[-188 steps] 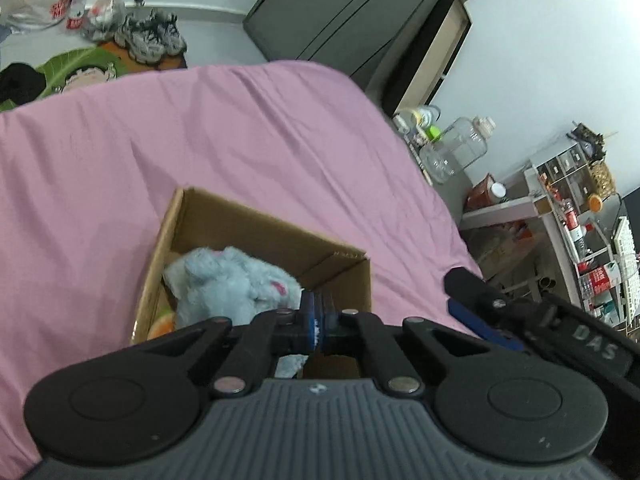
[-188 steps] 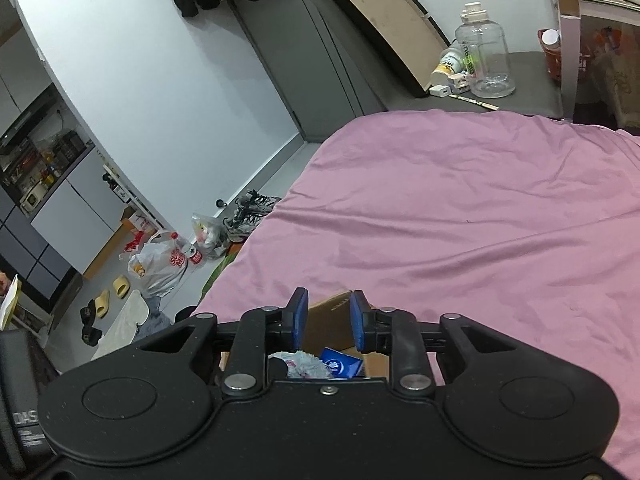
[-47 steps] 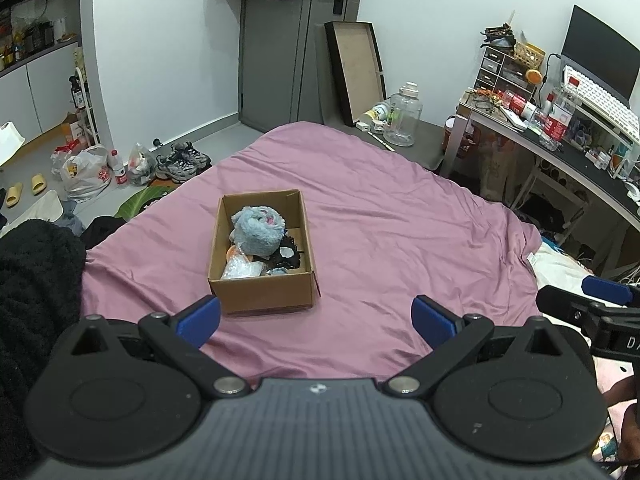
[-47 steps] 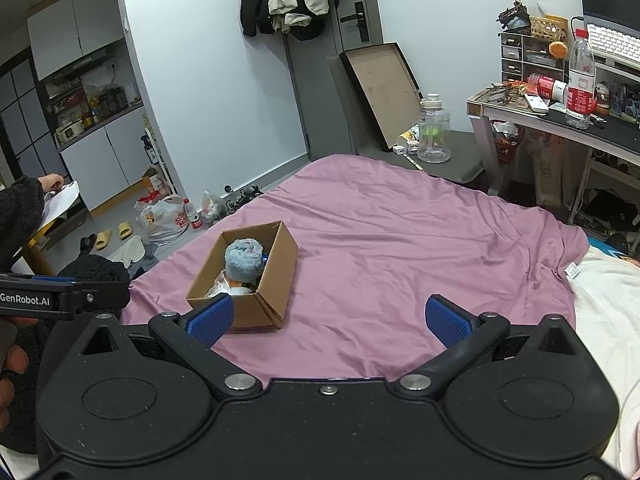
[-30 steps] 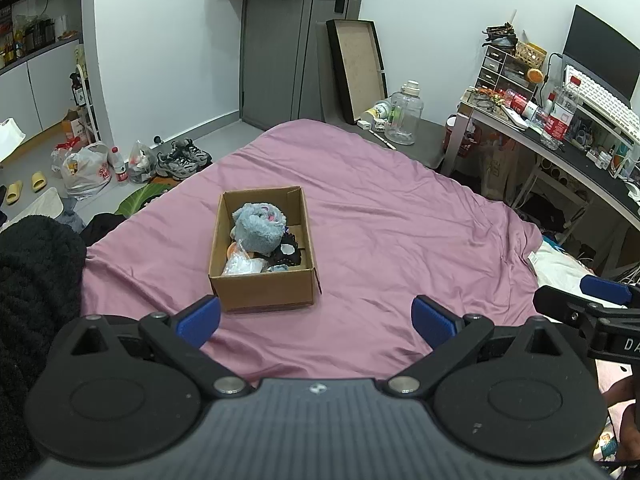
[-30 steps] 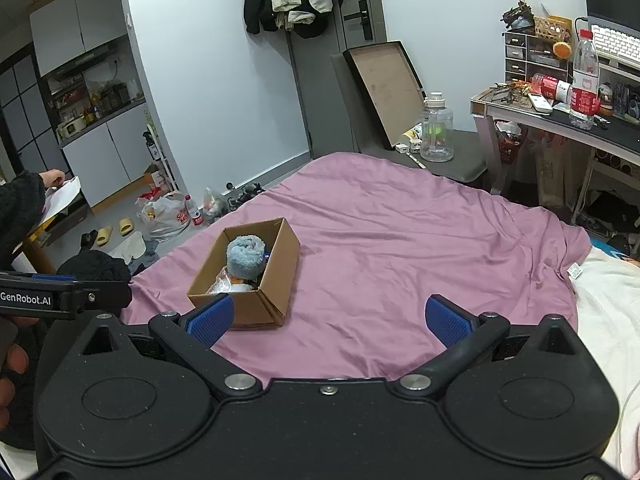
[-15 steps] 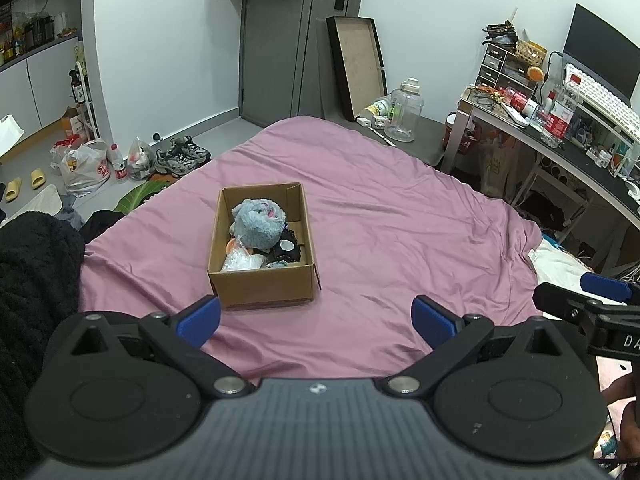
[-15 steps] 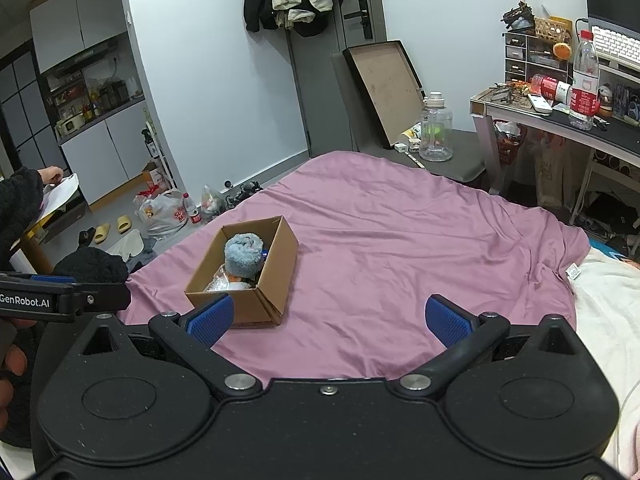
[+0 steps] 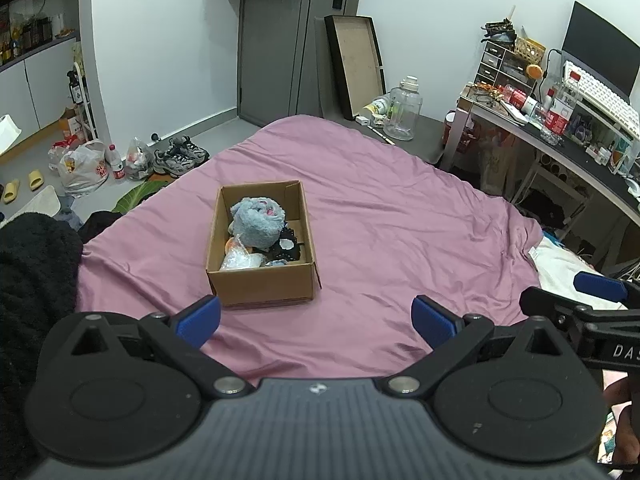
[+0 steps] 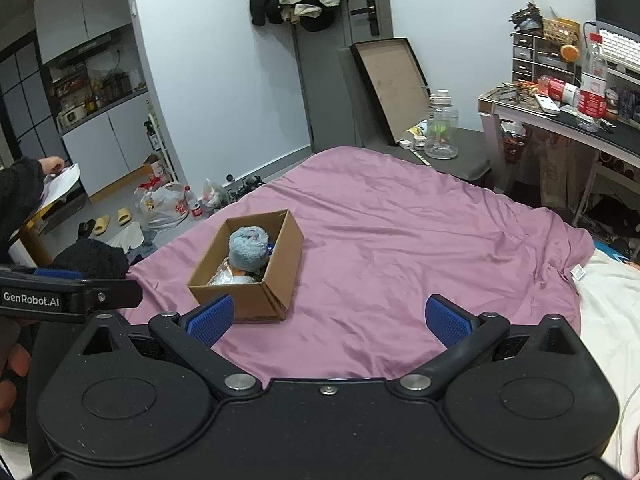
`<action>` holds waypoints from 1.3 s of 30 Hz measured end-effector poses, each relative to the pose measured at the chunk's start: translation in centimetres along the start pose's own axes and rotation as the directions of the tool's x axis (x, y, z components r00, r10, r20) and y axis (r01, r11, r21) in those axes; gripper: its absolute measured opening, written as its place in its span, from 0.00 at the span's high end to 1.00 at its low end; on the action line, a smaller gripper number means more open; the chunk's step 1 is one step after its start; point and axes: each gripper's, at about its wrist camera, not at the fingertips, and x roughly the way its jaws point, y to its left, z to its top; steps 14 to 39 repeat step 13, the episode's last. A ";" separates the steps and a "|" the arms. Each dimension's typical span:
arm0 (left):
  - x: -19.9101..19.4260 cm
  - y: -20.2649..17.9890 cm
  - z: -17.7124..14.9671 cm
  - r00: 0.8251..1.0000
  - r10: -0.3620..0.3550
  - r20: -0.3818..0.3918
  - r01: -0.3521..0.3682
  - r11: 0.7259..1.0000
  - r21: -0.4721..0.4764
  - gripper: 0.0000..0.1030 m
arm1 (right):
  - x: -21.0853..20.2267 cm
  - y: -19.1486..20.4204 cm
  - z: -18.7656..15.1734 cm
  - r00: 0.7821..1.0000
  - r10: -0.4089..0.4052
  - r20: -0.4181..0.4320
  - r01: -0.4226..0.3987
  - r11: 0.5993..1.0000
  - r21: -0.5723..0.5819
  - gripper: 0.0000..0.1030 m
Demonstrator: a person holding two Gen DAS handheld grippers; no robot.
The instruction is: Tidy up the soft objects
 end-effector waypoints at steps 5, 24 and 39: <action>0.1 0.2 -0.1 1.000 0.009 0.016 -0.009 1.000 0.005 0.02 | 0.7 0.5 -0.3 1.000 -0.011 0.003 0.011 1.000 0.007 0.00; 1.6 1.2 -0.2 1.000 0.028 0.010 -0.028 1.000 0.014 0.02 | 1.7 -0.2 -0.6 0.999 -0.043 0.012 0.042 0.997 0.060 0.00; 1.6 1.2 -0.2 1.000 0.028 0.010 -0.028 1.000 0.014 0.02 | 1.7 -0.2 -0.6 0.999 -0.043 0.012 0.042 0.997 0.060 0.00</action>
